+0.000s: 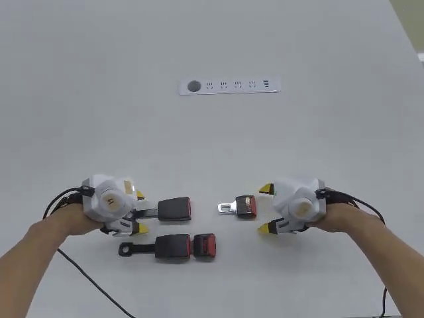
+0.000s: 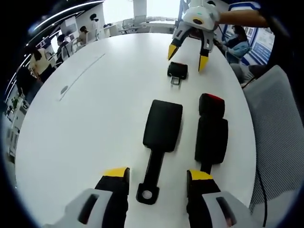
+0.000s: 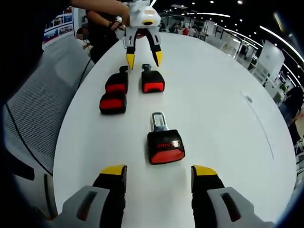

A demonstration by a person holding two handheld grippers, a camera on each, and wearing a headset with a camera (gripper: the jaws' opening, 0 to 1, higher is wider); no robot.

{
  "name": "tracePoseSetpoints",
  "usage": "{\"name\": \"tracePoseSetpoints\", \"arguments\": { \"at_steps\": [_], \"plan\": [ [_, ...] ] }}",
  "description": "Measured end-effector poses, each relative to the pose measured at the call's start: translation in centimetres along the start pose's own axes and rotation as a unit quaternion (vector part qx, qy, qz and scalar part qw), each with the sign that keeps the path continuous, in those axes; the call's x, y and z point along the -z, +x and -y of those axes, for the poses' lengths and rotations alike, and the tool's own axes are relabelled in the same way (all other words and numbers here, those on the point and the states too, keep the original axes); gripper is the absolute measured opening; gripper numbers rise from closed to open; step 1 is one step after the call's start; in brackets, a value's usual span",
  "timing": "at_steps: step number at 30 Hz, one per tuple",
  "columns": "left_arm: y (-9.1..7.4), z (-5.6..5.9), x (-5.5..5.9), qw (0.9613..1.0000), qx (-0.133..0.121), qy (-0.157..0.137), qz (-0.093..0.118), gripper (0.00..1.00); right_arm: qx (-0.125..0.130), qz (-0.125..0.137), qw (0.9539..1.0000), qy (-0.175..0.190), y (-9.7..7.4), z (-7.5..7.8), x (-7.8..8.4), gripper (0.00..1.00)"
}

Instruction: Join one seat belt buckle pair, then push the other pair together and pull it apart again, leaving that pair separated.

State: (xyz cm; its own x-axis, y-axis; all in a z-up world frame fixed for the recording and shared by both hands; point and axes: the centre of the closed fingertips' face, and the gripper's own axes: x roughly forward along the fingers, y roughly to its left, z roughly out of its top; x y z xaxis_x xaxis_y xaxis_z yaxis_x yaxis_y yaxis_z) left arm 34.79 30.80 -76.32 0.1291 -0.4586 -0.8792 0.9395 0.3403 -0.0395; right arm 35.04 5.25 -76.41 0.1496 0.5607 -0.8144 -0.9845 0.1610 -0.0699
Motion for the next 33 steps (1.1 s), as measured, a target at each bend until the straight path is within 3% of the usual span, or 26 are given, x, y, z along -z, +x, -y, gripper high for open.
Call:
{"name": "tracePoseSetpoints", "arguments": {
  "at_steps": [3, 5, 10, 15, 19, 24, 27, 30, 33],
  "plan": [
    [-0.7, 0.1, 0.8, 0.9998, -0.007, -0.011, 0.014, 0.51, 0.006, 0.005, 0.9999, 0.008, -0.5, -0.3, 0.4, 0.55],
    [-1.0, 0.5, 0.6, 0.9988, -0.018, -0.03, 0.034, 0.52, 0.011, 0.01, 0.9997, 0.019, -0.8, -0.5, 0.7, 0.58],
    [-2.1, 0.7, 1.7, 0.9941, -0.038, -0.065, 0.078, 0.55, 0.022, 0.024, 0.9986, 0.041, -1.6, -1.2, 1.2, 0.6],
    [-2.7, 2.7, 1.7, 0.9872, -0.051, -0.093, 0.119, 0.56, 0.041, 0.044, 0.9957, 0.07, -2.4, -2.2, 1.4, 0.62],
    [-3.0, 4.2, 2.0, 0.9835, -0.061, -0.103, 0.136, 0.58, 0.06, 0.061, 0.9915, 0.098, -3.2, -3.3, 1.0, 0.64],
    [-3.3, 5.1, 2.4, 0.973, -0.08, -0.126, 0.176, 0.59, 0.084, 0.093, 0.9837, 0.13, -3.7, -4.3, 0.4, 0.67],
    [-3.2, 5.5, 2.9, 0.9698, -0.091, -0.131, 0.184, 0.62, 0.094, 0.106, 0.9807, 0.135, -3.5, -5.1, 0.2, 0.71],
    [-3.5, 5.7, 2.8, 0.9592, -0.106, -0.156, 0.211, 0.66, 0.107, 0.124, 0.9757, 0.145, -3.4, -5.4, -0.1, 0.74],
    [-3.5, 6.1, 2.8, 0.9555, -0.118, -0.155, 0.222, 0.71, 0.118, 0.138, 0.9721, 0.149, -3.2, -5.7, -0.3, 0.78]
  ]
}}
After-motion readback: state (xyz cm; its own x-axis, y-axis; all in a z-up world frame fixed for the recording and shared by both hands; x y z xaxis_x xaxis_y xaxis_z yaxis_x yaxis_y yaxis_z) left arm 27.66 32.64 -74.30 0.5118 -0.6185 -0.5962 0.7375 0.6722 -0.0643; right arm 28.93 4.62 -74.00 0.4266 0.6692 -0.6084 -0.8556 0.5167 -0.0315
